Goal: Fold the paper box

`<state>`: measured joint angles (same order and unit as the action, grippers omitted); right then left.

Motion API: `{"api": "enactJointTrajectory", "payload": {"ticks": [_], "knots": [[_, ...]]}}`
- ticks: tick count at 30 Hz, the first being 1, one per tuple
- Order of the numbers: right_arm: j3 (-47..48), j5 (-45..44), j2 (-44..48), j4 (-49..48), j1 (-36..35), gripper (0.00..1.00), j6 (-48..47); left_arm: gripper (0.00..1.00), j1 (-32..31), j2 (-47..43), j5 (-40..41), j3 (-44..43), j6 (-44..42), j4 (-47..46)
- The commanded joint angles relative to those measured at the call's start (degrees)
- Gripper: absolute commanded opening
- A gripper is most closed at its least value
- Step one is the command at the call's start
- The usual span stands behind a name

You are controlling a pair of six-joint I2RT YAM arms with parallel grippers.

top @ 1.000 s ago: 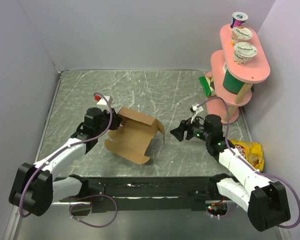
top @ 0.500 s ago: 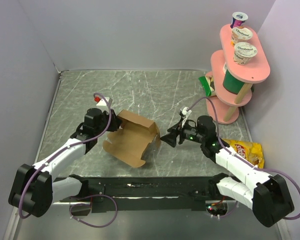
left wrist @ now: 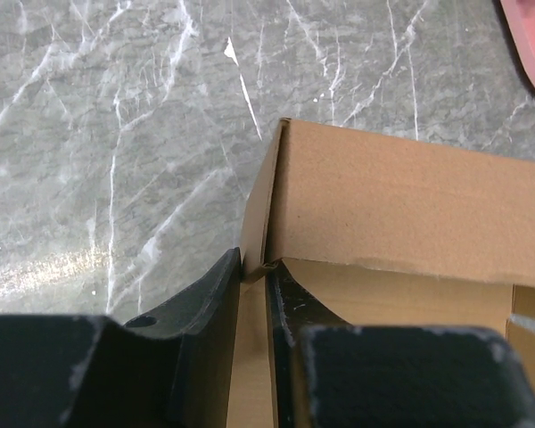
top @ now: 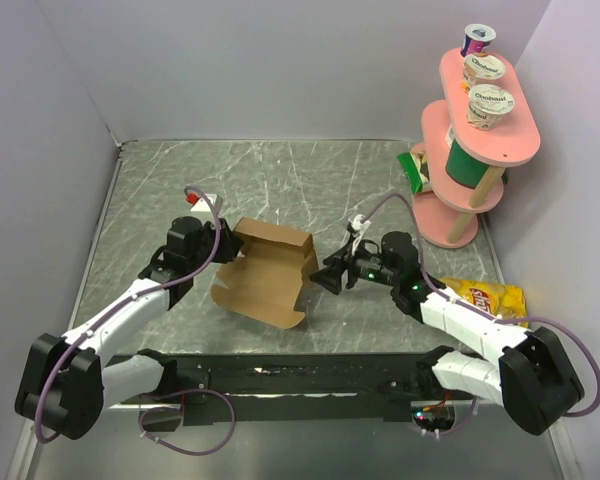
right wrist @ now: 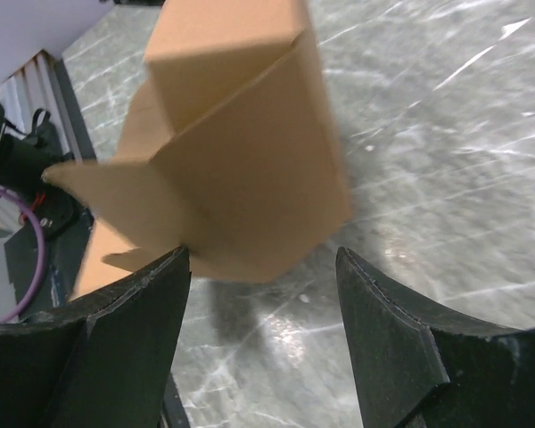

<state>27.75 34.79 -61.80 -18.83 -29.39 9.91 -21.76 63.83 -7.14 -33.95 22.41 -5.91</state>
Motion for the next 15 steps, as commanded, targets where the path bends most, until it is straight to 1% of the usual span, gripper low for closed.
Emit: {"api": "enactJointTrajectory", "payload": {"ticks": [1,3,8,15], "knots": [[2.0,-5.1,-0.9,-5.5,-3.0,0.74,1.7,0.23,0.2,-2.4,0.5,-0.1,1.9,-0.9],[1.5,-6.6,-1.5,-7.8,-3.6,0.76,2.7,0.23,0.2,-2.7,0.1,0.5,1.7,-1.5],[2.1,-11.3,-3.6,-10.2,-3.7,0.76,3.3,0.23,0.2,-3.7,-2.0,2.0,0.8,-3.5],[4.2,-17.1,-6.3,-11.2,-3.7,0.75,0.0,0.23,0.0,-4.6,-3.8,4.6,0.0,-5.1]]}}
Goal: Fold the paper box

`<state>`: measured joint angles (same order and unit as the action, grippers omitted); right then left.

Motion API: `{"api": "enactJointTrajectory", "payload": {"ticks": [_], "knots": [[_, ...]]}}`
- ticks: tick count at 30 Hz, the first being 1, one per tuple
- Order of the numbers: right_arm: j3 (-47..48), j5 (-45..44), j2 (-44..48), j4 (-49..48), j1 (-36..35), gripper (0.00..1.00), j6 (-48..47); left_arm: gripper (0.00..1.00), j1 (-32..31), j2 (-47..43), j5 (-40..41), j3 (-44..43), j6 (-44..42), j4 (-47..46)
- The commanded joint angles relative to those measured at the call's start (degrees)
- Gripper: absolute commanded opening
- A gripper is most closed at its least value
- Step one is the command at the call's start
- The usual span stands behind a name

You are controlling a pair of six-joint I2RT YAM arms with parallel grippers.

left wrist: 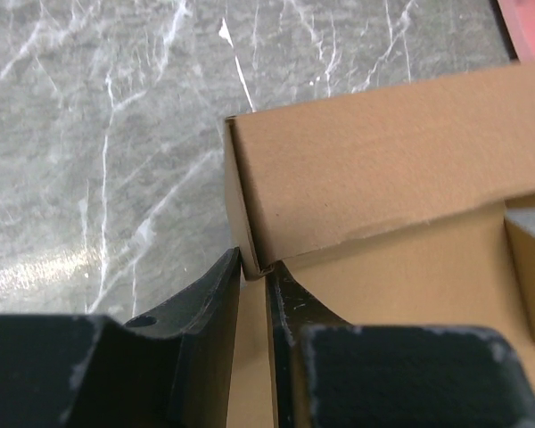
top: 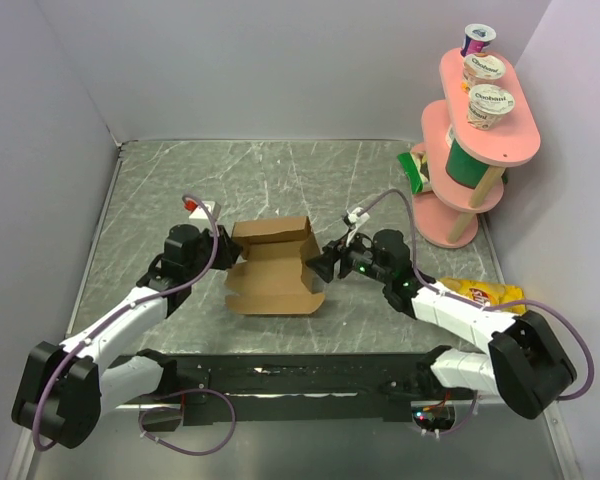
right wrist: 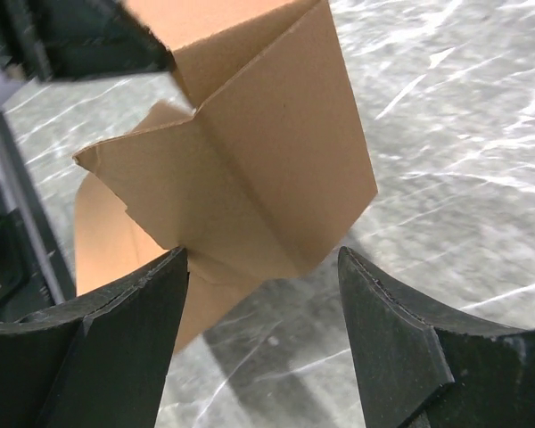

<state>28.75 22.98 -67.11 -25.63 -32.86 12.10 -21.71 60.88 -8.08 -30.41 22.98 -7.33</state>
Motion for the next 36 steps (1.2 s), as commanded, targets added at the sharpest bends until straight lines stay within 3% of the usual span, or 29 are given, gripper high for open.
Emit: {"api": "enactJointTrajectory", "payload": {"ticks": [1,11,21,27,30,31,32,34,36], "knots": [[3.3,-6.2,-1.6,-4.5,-0.2,0.75,-3.4,0.23,0.0,-1.6,-2.9,1.2,-0.6,-3.7],[5.3,-6.5,-16.2,-14.1,0.3,0.75,-5.7,0.22,-0.3,3.7,0.9,0.5,0.0,-2.1],[10.6,-7.4,-26.3,-13.1,0.9,0.75,-6.5,0.23,-0.9,10.2,6.4,-3.1,0.5,0.4],[13.3,-8.9,-29.7,-10.5,1.1,0.73,-7.4,0.29,-2.8,14.1,9.6,-7.6,-0.7,4.8],[14.5,-8.8,-31.1,-9.4,1.3,0.72,-7.4,0.46,-4.4,14.9,10.4,-9.1,-1.4,6.5],[14.7,-8.8,-31.2,-9.4,1.2,0.72,-7.2,0.63,-4.7,14.7,10.5,-9.2,-1.3,7.0],[14.7,-9.0,-31.6,-9.4,1.2,0.72,-6.9,0.70,-4.8,14.1,10.6,-9.4,-1.2,7.2],[14.9,-8.8,-31.9,-9.2,1.6,0.72,-6.3,0.81,-5.0,12.9,12.0,-9.5,-0.4,9.9],[14.8,-8.6,-32.1,-9.4,1.7,0.72,-5.9,0.85,-5.2,10.0,12.9,-9.8,0.2,13.5]]}}
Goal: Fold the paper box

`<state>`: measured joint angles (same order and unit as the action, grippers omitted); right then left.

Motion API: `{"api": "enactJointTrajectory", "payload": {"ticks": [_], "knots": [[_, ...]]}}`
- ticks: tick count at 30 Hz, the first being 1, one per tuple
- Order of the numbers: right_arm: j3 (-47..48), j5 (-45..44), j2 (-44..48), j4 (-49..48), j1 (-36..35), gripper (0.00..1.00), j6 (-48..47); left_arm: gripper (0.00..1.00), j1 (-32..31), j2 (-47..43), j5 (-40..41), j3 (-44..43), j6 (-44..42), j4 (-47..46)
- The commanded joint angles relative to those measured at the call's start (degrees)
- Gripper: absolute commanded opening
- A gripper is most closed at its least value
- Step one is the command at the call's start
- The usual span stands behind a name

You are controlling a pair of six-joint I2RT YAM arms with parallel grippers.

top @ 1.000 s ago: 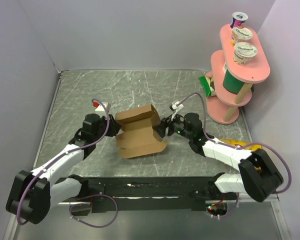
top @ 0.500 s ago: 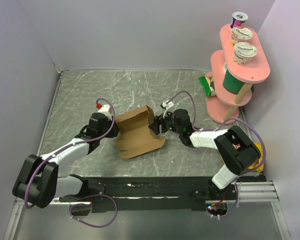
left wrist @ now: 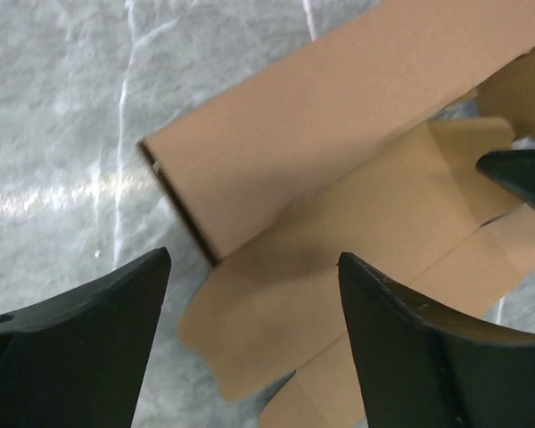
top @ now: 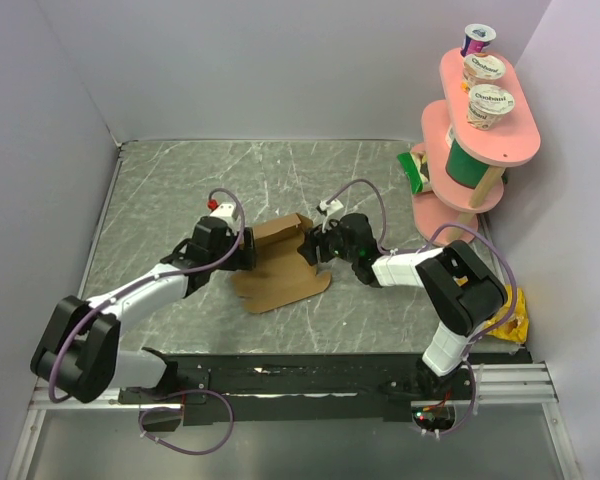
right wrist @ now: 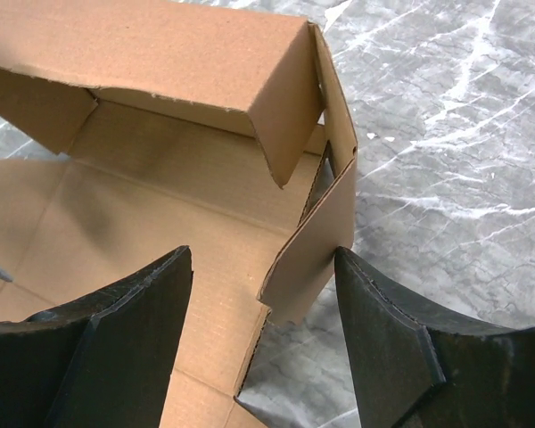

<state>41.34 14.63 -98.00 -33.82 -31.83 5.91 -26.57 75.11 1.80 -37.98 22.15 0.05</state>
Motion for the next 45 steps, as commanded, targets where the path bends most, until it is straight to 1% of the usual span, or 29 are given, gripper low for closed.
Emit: {"api": "enactJointTrajectory", "payload": {"ticks": [1,4,6,9,10,12,13,14,15,17,20,25,27,36,39,42,45], "knots": [[2.1,0.0,-1.3,-1.2,0.9,0.71,0.5,0.90,-0.4,-5.5,3.2,-2.2,1.5,7.3],[1.6,0.3,-1.1,-1.6,1.0,0.71,0.5,0.91,-0.5,-10.9,3.0,-3.9,2.3,12.7],[1.5,0.3,-1.1,-1.8,1.0,0.70,0.5,0.89,-0.6,-14.4,3.3,-6.2,1.7,13.7],[1.3,-1.3,-1.0,-2.2,1.2,0.66,1.0,0.82,-0.5,-14.3,2.7,-11.1,-0.8,13.1],[1.2,-1.5,-0.7,-2.6,1.2,0.65,1.0,0.79,-0.6,-13.2,2.2,-12.5,-2.6,12.5],[1.1,-2.8,-0.4,-2.7,1.2,0.61,1.0,0.76,-0.6,-7.0,0.0,-17.8,-5.0,13.6],[1.1,-3.6,-0.3,-2.7,1.2,0.58,0.9,0.74,-0.6,-4.5,-1.0,-20.0,-7.3,14.7],[1.5,-3.8,-0.4,-2.3,1.2,0.57,0.9,0.73,-0.7,0.6,-1.4,-23.5,-8.3,16.4],[1.9,-4.0,-0.4,-2.0,1.1,0.56,0.6,0.73,-0.8,2.9,-2.1,-25.0,-9.0,16.8],[2.0,-4.7,-0.5,-2.2,1.1,0.50,0.5,0.73,-0.9,7.6,-2.1,-27.8,-10.7,17.0],[2.1,-5.5,0.0,-1.9,1.1,0.48,0.6,0.74,-1.1,11.0,-2.5,-29.0,-12.0,16.5],[2.6,-6.5,0.3,-0.7,1.0,0.46,1.1,0.77,-3.0,14.3,-4.1,-29.3,-15.1,17.3],[2.3,-7.0,0.5,-0.8,0.8,0.46,1.5,0.77,-3.3,15.4,-3.4,-29.3,-16.1,17.2],[2.2,-11.1,1.3,-0.5,-1.9,0.44,1.6,0.69,-3.3,16.8,-2.5,-27.9,-16.6,13.4],[2.4,-11.6,1.8,0.0,-2.9,0.43,1.9,0.63,-3.3,16.9,-3.7,-27.3,-16.4,12.8],[3.7,-13.2,2.0,2.0,-4.5,0.40,1.8,0.62,-3.3,17.5,-5.0,-27.3,-16.0,12.7],[4.7,-14.5,1.9,3.1,-6.4,0.40,1.6,0.60,-3.3,17.8,-6.0,-27.2,-15.6,12.4]]}}
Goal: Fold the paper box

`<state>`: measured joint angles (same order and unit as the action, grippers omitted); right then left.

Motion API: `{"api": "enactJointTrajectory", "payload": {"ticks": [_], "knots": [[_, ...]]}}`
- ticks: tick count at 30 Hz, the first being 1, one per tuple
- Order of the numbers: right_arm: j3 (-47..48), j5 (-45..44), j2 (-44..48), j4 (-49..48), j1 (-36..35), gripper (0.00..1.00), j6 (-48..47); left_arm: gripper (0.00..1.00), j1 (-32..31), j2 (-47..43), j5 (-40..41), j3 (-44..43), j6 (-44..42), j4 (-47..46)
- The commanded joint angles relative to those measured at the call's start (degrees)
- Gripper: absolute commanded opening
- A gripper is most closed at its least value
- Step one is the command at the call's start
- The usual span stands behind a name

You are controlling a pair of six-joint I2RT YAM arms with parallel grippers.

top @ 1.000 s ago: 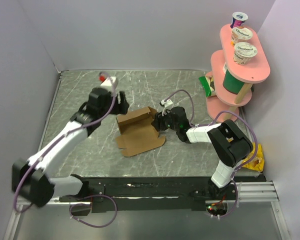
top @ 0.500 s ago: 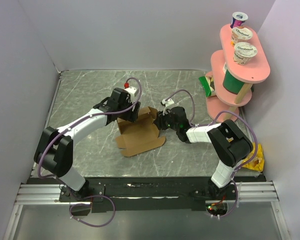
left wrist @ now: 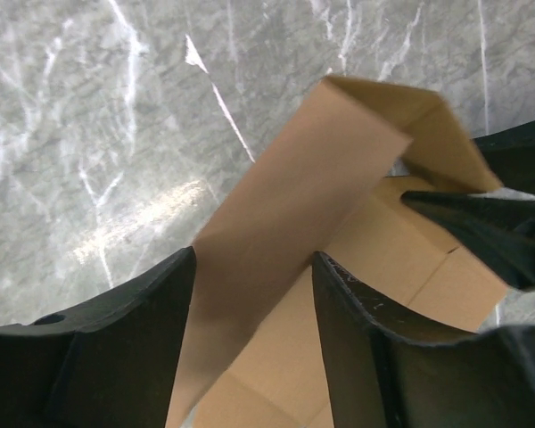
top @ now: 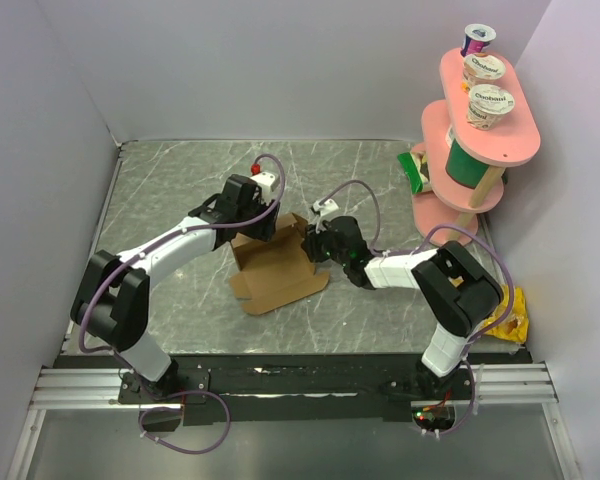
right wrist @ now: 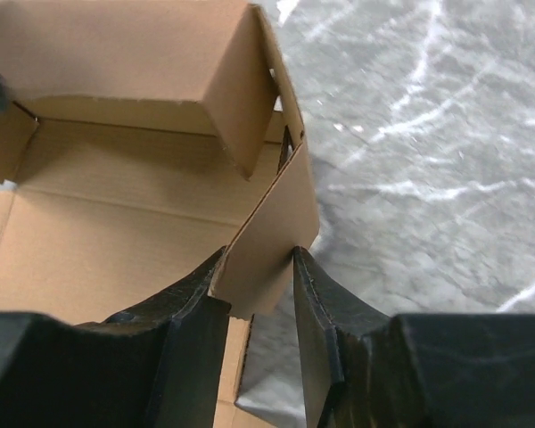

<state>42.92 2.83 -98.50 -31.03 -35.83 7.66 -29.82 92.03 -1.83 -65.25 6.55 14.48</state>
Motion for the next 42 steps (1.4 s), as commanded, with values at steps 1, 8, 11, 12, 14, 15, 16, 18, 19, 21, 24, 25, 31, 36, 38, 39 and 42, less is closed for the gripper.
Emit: {"api": "enactJointTrajectory", "payload": {"ticks": [1,8,11,12,14,15,16,18,19,21,24,25,31,36,38,39,42], "knots": [[3.5,-4.7,2.3,0.5,-2.7,0.40,-0.2,0.60,-0.1,1.0,-2.7,0.2,0.0,-2.0],[4.4,-7.9,0.9,1.4,-5.8,0.40,0.8,0.56,-0.7,2.3,-3.4,0.6,0.3,-2.3],[3.7,-7.2,0.9,-0.2,-6.7,0.40,1.2,0.56,-1.2,2.9,-3.2,0.6,0.3,-2.2],[3.7,-6.6,0.5,-0.5,-6.8,0.40,1.8,0.55,-1.5,3.0,-3.1,0.5,0.3,-2.2],[3.7,-5.6,0.0,-1.7,-6.9,0.40,2.7,0.55,-1.8,3.2,-3.1,0.4,0.3,-2.1],[3.9,-5.1,-0.5,-1.5,-6.9,0.40,3.1,0.55,-2.1,3.2,-3.1,0.5,0.4,-2.1],[4.7,-4.9,-0.6,-1.2,-6.8,0.40,3.7,0.55,-2.2,3.3,-3.1,0.5,0.3,-2.1],[5.4,-5.3,-0.8,-0.3,-6.9,0.40,5.9,0.54,-2.5,3.4,-2.8,0.6,0.5,-2.2],[6.0,-6.0,-0.7,-0.2,-7.0,0.40,6.7,0.54,-2.5,3.5,-2.9,0.7,0.5,-2.1],[6.3,-6.7,-1.2,-0.5,-6.9,0.40,9.2,0.54,-2.9,3.7,-2.9,0.7,0.7,-2.0],[6.3,-9.5,-2.3,-2.4,-7.1,0.39,11.9,0.54,-3.0,4.0,-3.0,0.6,0.7,-1.9],[6.3,-10.4,-2.6,-2.5,-7.1,0.39,12.8,0.54,-3.0,4.1,-3.1,0.5,0.7,-1.9],[5.9,-11.7,-3.8,-5.5,-7.6,0.40,15.3,0.54,-3.3,4.5,-3.1,0.6,0.7,-1.7],[4.3,-12.8,-6.7,-10.4,-7.8,0.40,18.3,0.54,-3.3,4.6,-3.7,0.4,0.7,-1.9],[4.2,-13.5,-8.0,-11.8,-7.9,0.40,20.0,0.54,-3.4,4.6,-3.9,0.4,0.8,-2.0],[4.5,-14.2,-8.5,-12.1,-8.0,0.40,20.6,0.54,-3.4,4.5,-3.9,0.5,0.9,-2.0],[4.9,-16.2,-9.5,-14.1,-8.2,0.40,21.8,0.53,-3.4,4.6,-3.9,0.5,1.0,-2.0]]}}
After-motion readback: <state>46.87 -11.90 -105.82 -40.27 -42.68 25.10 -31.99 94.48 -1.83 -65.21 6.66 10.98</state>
